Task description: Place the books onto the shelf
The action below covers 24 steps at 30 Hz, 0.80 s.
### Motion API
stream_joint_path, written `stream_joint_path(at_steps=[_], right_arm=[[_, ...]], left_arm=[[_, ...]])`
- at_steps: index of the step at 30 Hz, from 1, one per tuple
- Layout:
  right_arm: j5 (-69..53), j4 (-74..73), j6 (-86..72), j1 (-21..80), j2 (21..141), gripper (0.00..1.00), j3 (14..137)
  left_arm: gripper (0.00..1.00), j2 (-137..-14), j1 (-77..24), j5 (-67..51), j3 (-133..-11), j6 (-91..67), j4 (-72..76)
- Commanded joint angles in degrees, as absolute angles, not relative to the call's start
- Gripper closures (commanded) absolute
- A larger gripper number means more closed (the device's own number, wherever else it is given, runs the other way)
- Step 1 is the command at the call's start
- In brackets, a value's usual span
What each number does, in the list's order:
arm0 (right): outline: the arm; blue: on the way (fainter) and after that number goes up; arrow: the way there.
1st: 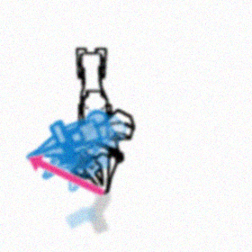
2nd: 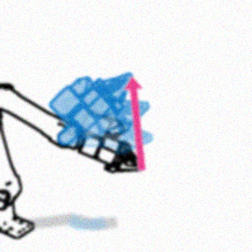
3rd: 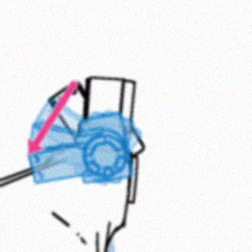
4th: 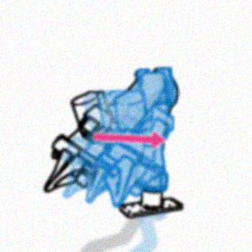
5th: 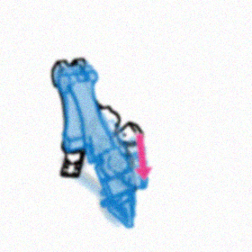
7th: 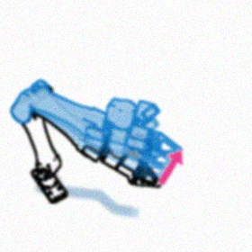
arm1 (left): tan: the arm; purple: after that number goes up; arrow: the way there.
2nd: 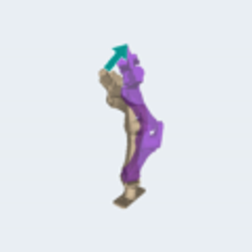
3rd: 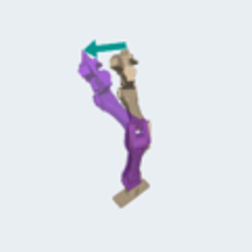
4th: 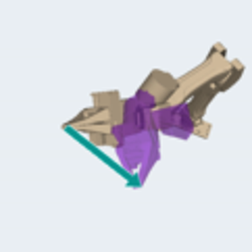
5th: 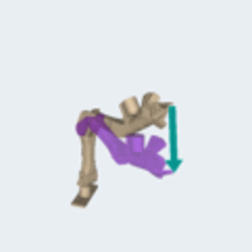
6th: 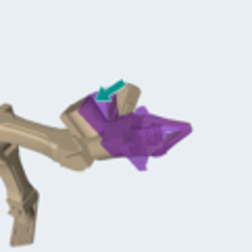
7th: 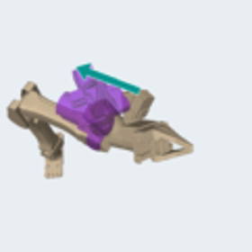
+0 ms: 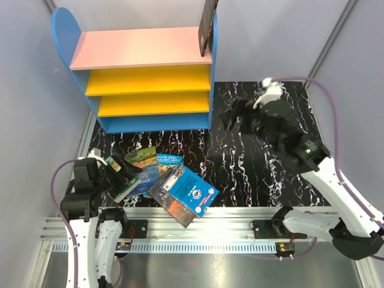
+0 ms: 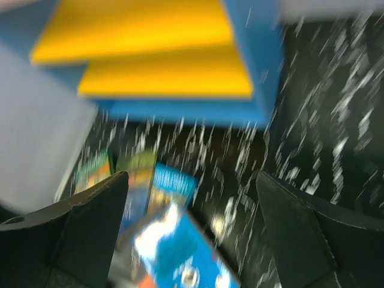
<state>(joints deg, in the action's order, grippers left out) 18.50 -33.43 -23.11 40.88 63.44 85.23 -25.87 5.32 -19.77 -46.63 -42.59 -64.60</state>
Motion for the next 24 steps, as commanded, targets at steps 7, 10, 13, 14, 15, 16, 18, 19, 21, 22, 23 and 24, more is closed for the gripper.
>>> stream_joint_path(at_steps=[7, 10, 13, 14, 15, 16, 18, 19, 21, 22, 23, 24], right_arm=[[-16.9, -35.3, -42.4, 41.6, 61.3, 0.04, 61.0], [-21.7, -34.5, -43.2, 41.7, 63.6, 0.03, 56.4], [-27.0, -32.3, -42.9, 41.7, 68.1, 0.03, 53.4], [-27.9, -31.8, -42.6, 41.6, 69.9, 0.02, 52.8], [-28.6, -31.5, -42.5, 41.7, 70.7, 0.02, 52.8], [-28.5, -31.4, -42.5, 41.7, 71.3, 0.00, 52.6], [-26.8, -31.6, -42.0, 41.7, 72.9, 0.00, 52.7], [-26.4, -31.5, -41.7, 41.7, 73.6, 0.00, 52.8], [-25.3, -31.3, -41.0, 41.6, 76.5, 0.00, 52.8], [-24.6, -31.3, -40.6, 41.6, 77.6, 0.00, 52.8], [-24.4, -30.7, -40.9, 41.6, 79.3, 0.00, 52.5], [-24.2, -28.8, -40.7, 41.6, 80.0, 0.00, 52.2]], left_arm=[[0.06, -25.2, 2.6, -20.4, -34.1, -49.4, -57.9], [0.06, -25.8, -2.1, -19.2, -32.1, -52.3, -57.0], [0.07, -31.9, -13.9, -15.0, -30.0, -57.8, -54.2], [0.06, -33.4, -18.5, -12.3, -30.9, -60.0, -52.5], [0.05, -37.6, -27.9, -6.1, -34.2, -62.2, -52.0], [0.04, -40.1, -32.5, -3.1, -36.6, -66.5, -51.9], [0.03, -46.4, -42.7, 2.7, -40.8, -69.5, -51.9], [0.03, -52.6, -45.2, 3.7, -44.3, -71.8, -51.7], [0.02, -57.2, -51.0, 5.9, -46.2, -73.6, -50.1], [0.02, -59.0, -52.5, 6.3, -46.7, -75.7, -49.1], [0.02, -61.3, -53.7, 6.8, -46.6, -76.9, -47.3], [0.03, -62.2, -54.6, 7.9, -46.3, -77.8, -46.2]])
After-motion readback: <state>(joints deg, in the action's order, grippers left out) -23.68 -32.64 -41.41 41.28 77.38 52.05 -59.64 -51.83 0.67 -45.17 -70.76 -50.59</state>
